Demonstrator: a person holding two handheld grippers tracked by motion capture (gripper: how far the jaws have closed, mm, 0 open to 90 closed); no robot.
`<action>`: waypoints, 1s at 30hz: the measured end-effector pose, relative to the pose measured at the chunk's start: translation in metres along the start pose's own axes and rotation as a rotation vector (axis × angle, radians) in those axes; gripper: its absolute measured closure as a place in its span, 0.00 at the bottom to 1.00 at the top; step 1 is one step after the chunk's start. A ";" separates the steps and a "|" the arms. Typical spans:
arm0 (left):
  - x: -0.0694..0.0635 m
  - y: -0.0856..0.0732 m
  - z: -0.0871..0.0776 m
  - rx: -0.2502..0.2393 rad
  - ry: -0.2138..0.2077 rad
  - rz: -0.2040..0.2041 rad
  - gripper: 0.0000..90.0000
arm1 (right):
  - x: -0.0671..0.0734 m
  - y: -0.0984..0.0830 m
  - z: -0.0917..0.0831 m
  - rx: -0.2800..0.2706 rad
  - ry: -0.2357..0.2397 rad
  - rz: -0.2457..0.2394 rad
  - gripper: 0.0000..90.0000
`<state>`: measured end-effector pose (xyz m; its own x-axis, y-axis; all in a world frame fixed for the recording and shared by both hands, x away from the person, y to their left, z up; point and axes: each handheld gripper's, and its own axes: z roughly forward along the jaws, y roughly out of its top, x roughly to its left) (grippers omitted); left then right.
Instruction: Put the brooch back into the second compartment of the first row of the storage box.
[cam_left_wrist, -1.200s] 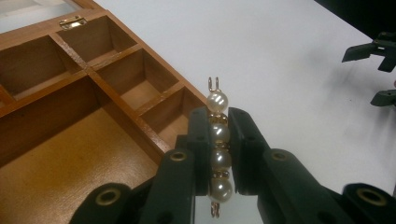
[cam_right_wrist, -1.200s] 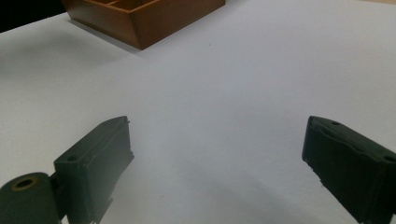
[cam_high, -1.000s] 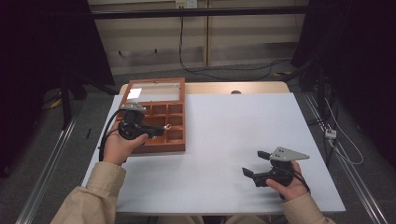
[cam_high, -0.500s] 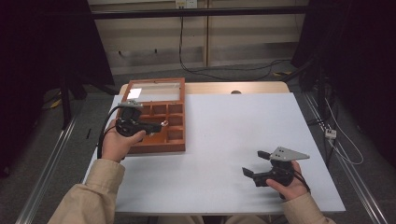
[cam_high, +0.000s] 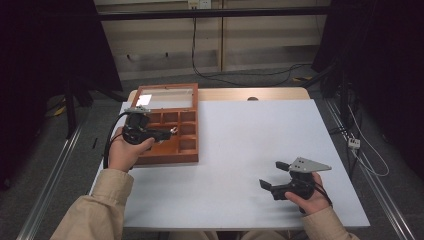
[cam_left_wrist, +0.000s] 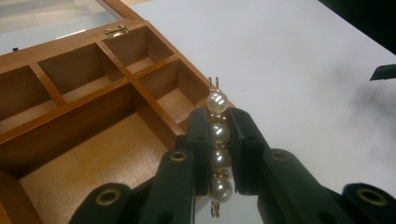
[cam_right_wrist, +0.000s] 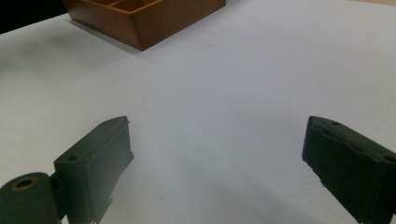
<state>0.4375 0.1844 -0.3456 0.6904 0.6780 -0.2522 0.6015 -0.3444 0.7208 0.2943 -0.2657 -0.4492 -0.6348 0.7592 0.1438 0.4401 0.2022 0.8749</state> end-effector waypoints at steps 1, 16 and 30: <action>0.001 0.000 0.000 -0.003 0.004 0.000 0.89 | 0.000 0.000 0.000 0.000 0.000 0.000 0.09; 0.012 0.001 -0.001 -0.009 0.033 -0.022 0.89 | 0.000 0.000 0.000 0.002 0.002 -0.003 0.09; 0.019 0.004 -0.003 -0.024 0.058 -0.033 0.89 | 0.000 0.000 0.000 -0.002 0.001 -0.003 0.09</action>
<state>0.4519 0.1979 -0.3460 0.6458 0.7252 -0.2391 0.6131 -0.3059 0.7284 0.2944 -0.2656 -0.4488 -0.6369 0.7578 0.1420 0.4371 0.2032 0.8762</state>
